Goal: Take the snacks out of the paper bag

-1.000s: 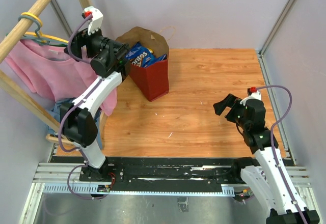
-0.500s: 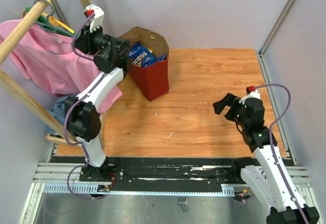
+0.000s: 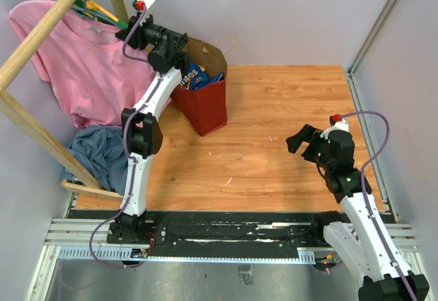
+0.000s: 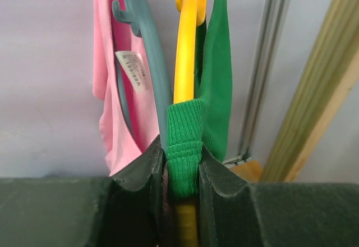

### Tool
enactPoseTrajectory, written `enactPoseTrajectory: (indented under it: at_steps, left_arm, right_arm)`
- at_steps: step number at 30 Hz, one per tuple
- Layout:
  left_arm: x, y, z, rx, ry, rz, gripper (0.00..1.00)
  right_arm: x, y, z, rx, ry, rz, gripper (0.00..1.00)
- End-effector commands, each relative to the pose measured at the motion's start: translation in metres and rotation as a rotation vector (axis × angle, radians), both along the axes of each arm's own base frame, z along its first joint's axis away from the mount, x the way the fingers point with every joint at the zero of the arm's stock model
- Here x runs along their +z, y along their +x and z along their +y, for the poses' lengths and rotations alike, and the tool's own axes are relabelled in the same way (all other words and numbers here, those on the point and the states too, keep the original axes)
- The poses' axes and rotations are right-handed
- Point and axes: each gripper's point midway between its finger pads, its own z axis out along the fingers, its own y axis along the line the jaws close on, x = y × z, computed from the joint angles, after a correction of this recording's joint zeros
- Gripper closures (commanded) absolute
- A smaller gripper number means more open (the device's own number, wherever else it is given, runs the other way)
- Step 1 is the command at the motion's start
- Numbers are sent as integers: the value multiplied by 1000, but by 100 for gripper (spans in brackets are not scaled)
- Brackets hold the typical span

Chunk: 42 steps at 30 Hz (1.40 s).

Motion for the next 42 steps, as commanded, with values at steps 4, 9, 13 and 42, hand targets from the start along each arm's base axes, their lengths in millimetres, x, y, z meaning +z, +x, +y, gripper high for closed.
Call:
enactPoseTrajectory:
  at_steps: [4,9,13,42]
  left_arm:
    - [-72,57,-31,18,-116,103,99]
    - [-68,80,-28,-37,-87,13,96]
    - [-68,101,-34,-146,-11,-2,83]
    - [33,113,-95,-1160,-280,-272,0]
  right_arm:
    - [10,6,-2,8,-48,-27,2]
    - [2,12,2,22,-38,-9,1]
    - [-1,17,8,42,-25,18,1]
    - [7,12,13,87,-20,-14,1]
